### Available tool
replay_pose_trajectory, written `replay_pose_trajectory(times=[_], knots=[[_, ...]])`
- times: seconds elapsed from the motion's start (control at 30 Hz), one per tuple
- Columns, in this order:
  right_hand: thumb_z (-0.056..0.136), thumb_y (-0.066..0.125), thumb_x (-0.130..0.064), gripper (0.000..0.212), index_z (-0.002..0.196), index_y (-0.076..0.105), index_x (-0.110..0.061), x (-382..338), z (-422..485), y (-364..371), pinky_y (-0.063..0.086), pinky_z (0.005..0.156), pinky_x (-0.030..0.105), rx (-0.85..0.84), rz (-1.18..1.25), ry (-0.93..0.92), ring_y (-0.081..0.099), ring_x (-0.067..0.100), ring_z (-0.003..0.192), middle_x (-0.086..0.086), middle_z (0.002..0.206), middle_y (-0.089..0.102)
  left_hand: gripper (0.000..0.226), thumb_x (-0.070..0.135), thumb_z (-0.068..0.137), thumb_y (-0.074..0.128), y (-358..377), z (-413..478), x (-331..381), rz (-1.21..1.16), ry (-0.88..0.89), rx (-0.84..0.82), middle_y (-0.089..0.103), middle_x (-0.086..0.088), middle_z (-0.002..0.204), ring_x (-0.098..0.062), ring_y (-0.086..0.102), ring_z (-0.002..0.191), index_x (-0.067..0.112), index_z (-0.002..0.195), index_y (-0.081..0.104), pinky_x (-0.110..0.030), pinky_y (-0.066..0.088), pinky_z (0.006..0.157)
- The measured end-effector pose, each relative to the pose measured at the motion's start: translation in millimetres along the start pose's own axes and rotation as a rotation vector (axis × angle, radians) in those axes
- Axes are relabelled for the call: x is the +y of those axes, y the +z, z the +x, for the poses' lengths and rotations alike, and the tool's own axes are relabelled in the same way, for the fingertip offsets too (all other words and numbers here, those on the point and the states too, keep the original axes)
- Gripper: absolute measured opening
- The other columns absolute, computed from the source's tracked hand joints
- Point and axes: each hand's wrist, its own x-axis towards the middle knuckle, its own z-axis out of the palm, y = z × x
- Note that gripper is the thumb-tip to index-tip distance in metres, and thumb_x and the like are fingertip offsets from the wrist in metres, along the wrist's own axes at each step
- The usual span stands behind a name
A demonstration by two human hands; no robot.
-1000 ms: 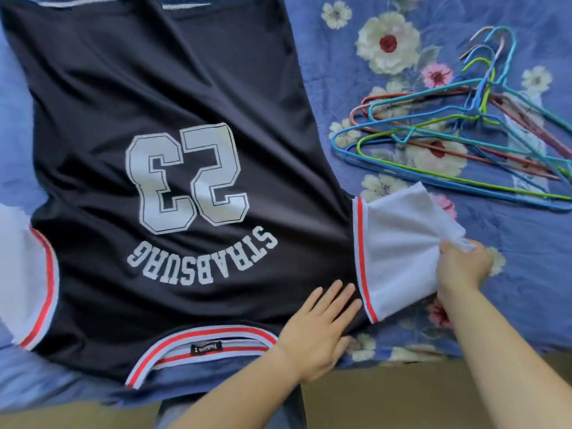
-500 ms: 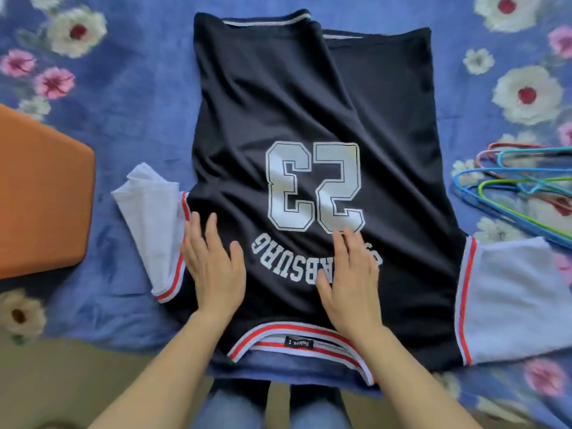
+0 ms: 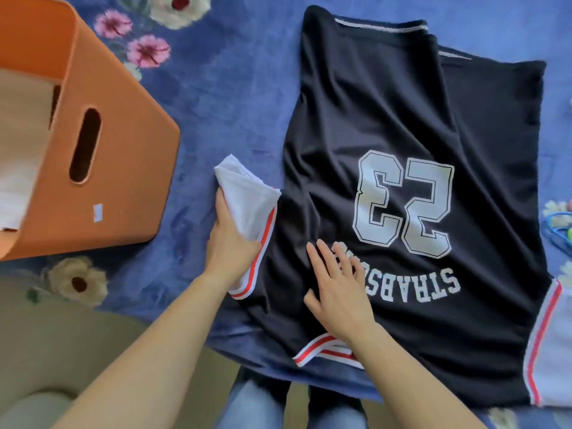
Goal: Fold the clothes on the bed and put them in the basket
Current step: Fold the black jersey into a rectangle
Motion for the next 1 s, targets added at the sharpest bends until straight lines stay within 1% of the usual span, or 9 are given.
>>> replay_pose_trajectory(times=[0.1,0.2,0.33,0.5,0.6,0.7,0.83,0.93,1.0], knots=[[0.074,0.049,-0.036,0.076,0.147,0.039,-0.017,-9.2,6.0,-4.2,0.028,0.104,0.050,0.003,0.019,0.048,0.036,0.035,0.132,0.007,0.144,0.046,0.023,0.006,0.085,0.049,-13.3,-8.6,-18.4,-0.167,-0.032,0.271,0.062,-0.003,0.094,-0.025,0.053,0.085,0.013,0.106,0.055,-0.031,0.043,0.069],[0.075,0.052,-0.036,0.077,0.147,0.037,-0.017,-13.9,7.3,-5.1,0.028,0.103,0.051,0.026,0.020,0.048,0.036,0.035,0.132,0.008,0.144,0.044,0.024,0.002,0.088,0.042,-31.1,-7.3,-53.4,-0.768,-0.419,0.508,0.063,-0.004,0.093,-0.017,0.054,0.086,0.007,0.097,0.063,-0.021,0.043,0.067],[0.077,0.054,-0.037,0.067,0.139,0.047,-0.012,-12.8,-5.9,-5.5,0.030,0.099,0.045,0.143,0.011,-0.074,0.043,0.028,0.125,0.008,0.137,0.047,0.026,0.031,0.093,0.047,-43.9,-11.8,-79.0,-1.225,-0.608,0.321,0.069,-0.002,0.110,-0.016,0.067,0.099,0.017,0.110,0.061,-0.028,0.052,0.077],[0.073,0.058,-0.059,0.055,0.102,0.058,-0.012,-13.4,-38.9,-1.1,0.036,0.076,0.040,0.081,0.018,-0.402,0.049,0.026,0.088,0.005,0.102,0.054,0.040,0.034,0.084,0.072,-26.1,-24.2,-63.0,-0.835,-0.398,0.288,0.067,0.007,0.111,-0.006,0.064,0.099,0.018,0.116,0.055,-0.024,0.049,0.085],[0.064,0.063,-0.056,0.045,0.085,0.052,-0.019,-19.1,-51.2,6.1,0.038,0.062,0.037,-0.096,-0.043,-0.459,0.046,0.024,0.074,0.000,0.083,0.051,0.009,0.028,0.097,0.055,-25.0,-19.9,-51.3,-0.788,-0.407,0.492,0.065,0.013,0.094,0.006,0.059,0.079,0.021,0.098,0.062,-0.009,0.044,0.068],[0.063,0.061,-0.049,0.033,0.077,0.050,-0.021,-29.8,-49.5,7.7,0.040,0.057,0.033,-0.224,-0.010,-0.386,0.049,0.021,0.070,-0.003,0.074,0.051,0.025,0.028,0.104,0.040,-34.4,-15.5,-50.1,-0.759,-0.368,0.697,0.064,0.012,0.093,0.009,0.057,0.071,0.025,0.089,0.060,-0.006,0.041,0.063],[0.082,0.046,-0.051,0.036,0.095,0.057,-0.020,-38.9,-31.6,-9.5,0.039,0.071,0.032,-0.373,0.264,-0.167,0.056,0.022,0.086,-0.002,0.090,0.061,0.037,0.027,0.104,0.038,-36.7,-20.1,-89.1,-0.668,-0.653,0.763,0.058,-0.007,0.124,-0.020,0.056,0.109,0.004,0.128,0.054,-0.021,0.040,0.083],[0.087,0.053,-0.038,0.020,0.100,0.057,-0.024,-35.6,-11.4,-29.6,0.041,0.069,0.033,-0.233,0.494,-0.004,0.058,0.018,0.077,-0.008,0.080,0.060,0.045,0.024,0.099,0.048,-39.5,-17.6,-90.7,-0.500,-0.604,0.728,0.043,-0.010,0.137,-0.028,0.046,0.123,0.007,0.140,0.039,-0.032,0.038,0.096],[0.089,0.055,-0.025,0.012,0.101,0.057,-0.023,-28.2,4.1,-42.7,0.043,0.069,0.033,-0.130,0.601,0.126,0.055,0.014,0.069,-0.008,0.072,0.059,0.057,0.021,0.092,0.057,-35.2,-21.3,-70.3,-0.196,-0.461,0.653,0.031,-0.016,0.145,-0.036,0.034,0.130,0.010,0.144,0.034,-0.048,0.030,0.103]])
